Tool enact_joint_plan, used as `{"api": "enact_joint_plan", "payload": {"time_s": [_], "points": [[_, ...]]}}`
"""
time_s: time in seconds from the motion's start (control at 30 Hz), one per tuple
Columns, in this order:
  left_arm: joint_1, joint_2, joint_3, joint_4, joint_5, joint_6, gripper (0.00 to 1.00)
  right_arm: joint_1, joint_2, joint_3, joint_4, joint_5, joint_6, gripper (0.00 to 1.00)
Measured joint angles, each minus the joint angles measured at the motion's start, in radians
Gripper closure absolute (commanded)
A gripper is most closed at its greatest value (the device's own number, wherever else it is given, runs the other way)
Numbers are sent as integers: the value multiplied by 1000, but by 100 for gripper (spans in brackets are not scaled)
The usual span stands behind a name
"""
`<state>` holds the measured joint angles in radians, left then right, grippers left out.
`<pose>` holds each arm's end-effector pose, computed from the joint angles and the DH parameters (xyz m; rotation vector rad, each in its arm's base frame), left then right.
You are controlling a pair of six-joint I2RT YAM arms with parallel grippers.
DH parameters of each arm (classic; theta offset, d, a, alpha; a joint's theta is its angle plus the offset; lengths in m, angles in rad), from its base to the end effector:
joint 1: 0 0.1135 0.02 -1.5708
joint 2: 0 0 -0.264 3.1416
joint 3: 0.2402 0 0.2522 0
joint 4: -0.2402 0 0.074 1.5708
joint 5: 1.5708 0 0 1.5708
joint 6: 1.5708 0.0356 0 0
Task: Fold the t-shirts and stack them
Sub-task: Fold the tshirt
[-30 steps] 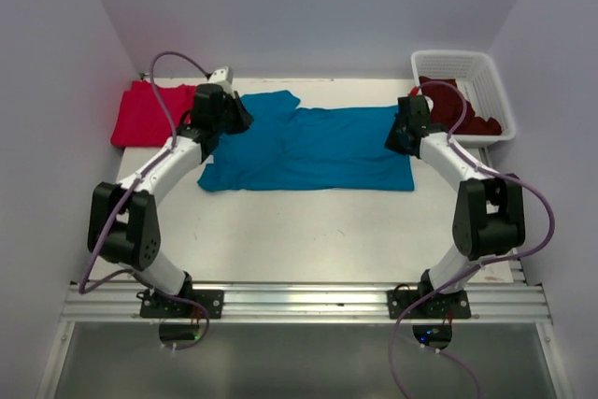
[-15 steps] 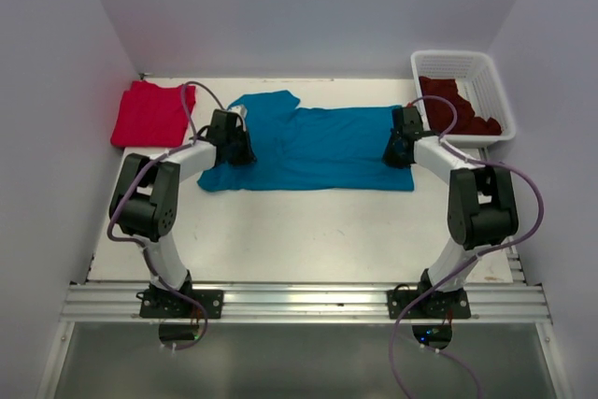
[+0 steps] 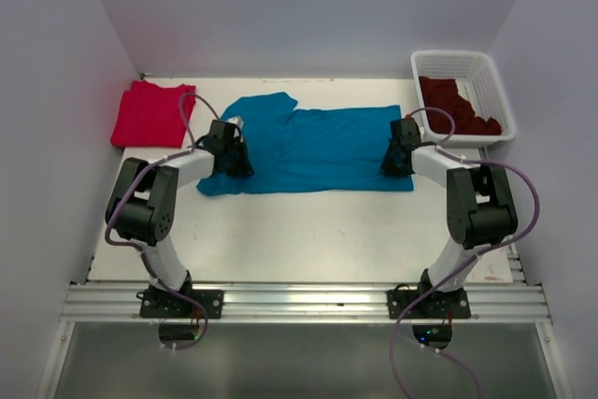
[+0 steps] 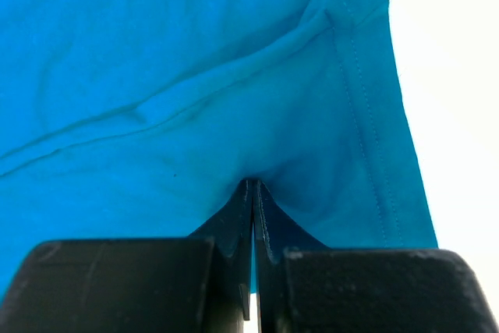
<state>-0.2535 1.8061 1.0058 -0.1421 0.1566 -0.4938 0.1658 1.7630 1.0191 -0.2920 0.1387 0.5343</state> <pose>0.3465 -0.0955 0.1479 -0.2428 2.5579 -0.4923 0.3431 0.0524 0.1569 0.5234 2.5392 0.0744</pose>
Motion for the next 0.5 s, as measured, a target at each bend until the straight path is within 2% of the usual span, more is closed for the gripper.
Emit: {"api": "enact_joint_plan", "payload": {"time_s": [0.23, 0.5], "points": [[0, -132, -163, 12, 22, -45, 100, 27, -103, -119, 18, -1, 2, 100], [0, -294, -286, -145, 53, -50, 100, 52, -267, -224, -185, -8, 15, 100]]}}
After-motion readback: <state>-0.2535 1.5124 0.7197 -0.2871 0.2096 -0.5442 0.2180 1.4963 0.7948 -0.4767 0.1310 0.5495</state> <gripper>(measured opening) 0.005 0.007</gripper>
